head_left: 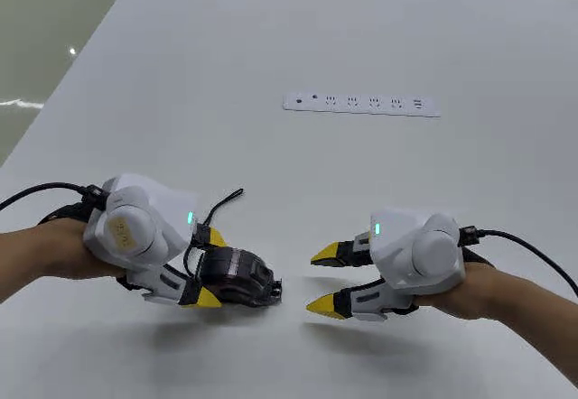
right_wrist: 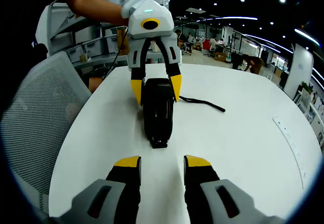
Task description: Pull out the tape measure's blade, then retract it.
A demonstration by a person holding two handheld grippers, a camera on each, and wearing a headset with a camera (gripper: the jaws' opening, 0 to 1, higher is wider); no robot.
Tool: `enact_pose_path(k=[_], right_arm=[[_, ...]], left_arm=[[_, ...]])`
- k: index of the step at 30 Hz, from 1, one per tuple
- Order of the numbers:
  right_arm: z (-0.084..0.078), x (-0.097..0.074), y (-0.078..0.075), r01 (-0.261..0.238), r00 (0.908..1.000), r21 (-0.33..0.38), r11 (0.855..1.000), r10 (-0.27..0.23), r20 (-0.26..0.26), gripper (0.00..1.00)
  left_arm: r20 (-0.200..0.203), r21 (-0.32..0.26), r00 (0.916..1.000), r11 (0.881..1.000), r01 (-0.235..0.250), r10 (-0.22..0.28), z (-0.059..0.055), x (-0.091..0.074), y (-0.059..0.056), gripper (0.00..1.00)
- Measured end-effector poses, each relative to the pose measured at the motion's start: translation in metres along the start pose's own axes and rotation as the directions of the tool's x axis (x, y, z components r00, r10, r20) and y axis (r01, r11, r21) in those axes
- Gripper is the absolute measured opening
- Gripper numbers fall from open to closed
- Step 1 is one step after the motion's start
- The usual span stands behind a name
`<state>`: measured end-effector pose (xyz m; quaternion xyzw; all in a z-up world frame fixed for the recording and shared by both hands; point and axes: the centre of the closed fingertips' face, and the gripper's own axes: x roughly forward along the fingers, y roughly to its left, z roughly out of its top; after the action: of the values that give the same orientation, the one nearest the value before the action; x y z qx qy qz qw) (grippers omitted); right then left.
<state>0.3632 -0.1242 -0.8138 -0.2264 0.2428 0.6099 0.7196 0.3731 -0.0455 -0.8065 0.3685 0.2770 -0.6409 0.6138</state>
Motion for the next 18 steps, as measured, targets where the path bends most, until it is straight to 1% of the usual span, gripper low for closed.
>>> enact_pose_path(k=[7,10,18], right_arm=[[0.004,0.014,0.001,-0.018,0.9998,-0.013,1.0,0.018,-0.01,0.3],[0.004,0.019,-0.001,-0.017,0.9998,-0.016,1.0,0.017,-0.014,0.28],[0.007,0.03,0.0,-0.036,0.999,-0.03,0.999,0.036,-0.025,0.24]], left_arm=[[-0.008,0.01,1.0,1.0,0.005,-0.005,-0.002,0.0,0.002,0.3],[-0.006,0.002,1.0,1.0,0.008,-0.008,-0.002,0.001,0.002,0.29],[0.003,-0.018,0.9998,1.0,0.018,-0.018,-0.002,0.003,0.002,0.3]])
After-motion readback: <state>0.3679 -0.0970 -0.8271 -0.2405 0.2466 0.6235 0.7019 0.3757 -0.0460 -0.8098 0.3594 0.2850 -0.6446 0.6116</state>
